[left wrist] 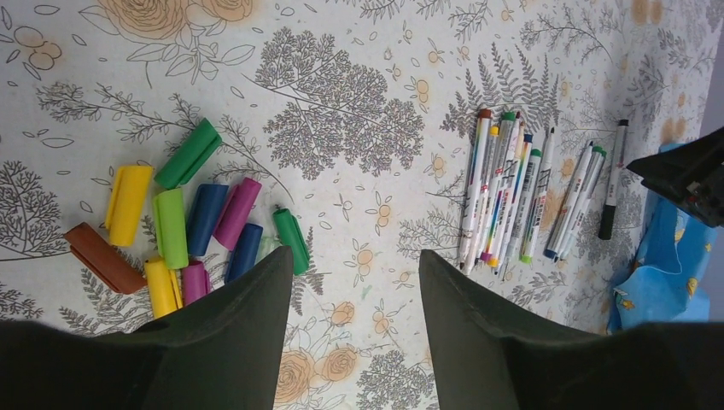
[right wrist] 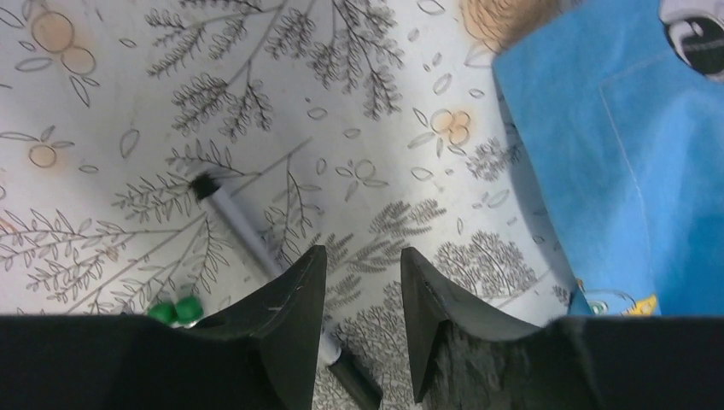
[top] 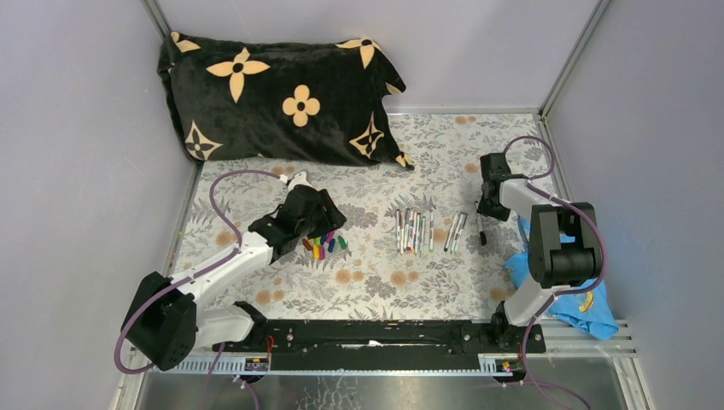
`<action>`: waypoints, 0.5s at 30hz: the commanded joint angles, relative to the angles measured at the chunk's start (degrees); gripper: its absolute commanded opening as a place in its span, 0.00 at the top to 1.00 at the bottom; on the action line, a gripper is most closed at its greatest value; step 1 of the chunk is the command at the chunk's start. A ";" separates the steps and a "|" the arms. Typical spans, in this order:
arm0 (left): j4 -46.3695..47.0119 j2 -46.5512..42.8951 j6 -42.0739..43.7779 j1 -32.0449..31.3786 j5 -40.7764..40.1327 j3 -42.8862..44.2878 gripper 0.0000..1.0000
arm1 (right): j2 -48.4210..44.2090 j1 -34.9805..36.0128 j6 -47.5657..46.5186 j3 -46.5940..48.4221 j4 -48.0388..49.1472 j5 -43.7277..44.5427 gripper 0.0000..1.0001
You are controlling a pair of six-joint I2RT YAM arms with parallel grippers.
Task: Open the pen caps
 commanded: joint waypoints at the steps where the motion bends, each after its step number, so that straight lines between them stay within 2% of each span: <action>1: 4.14 -0.07 -0.53 -0.18 0.96 -0.56 0.38 | 2.60 -0.56 -2.96 3.40 2.63 -2.82 0.56; 11: 6.20 1.37 -0.90 -0.25 1.89 -1.09 0.38 | -0.40 -0.49 -2.35 0.10 5.61 -2.33 0.55; 15: 6.79 1.79 -1.12 -0.54 1.96 -1.47 0.38 | -2.83 -0.39 -4.35 0.29 7.22 -9.29 0.54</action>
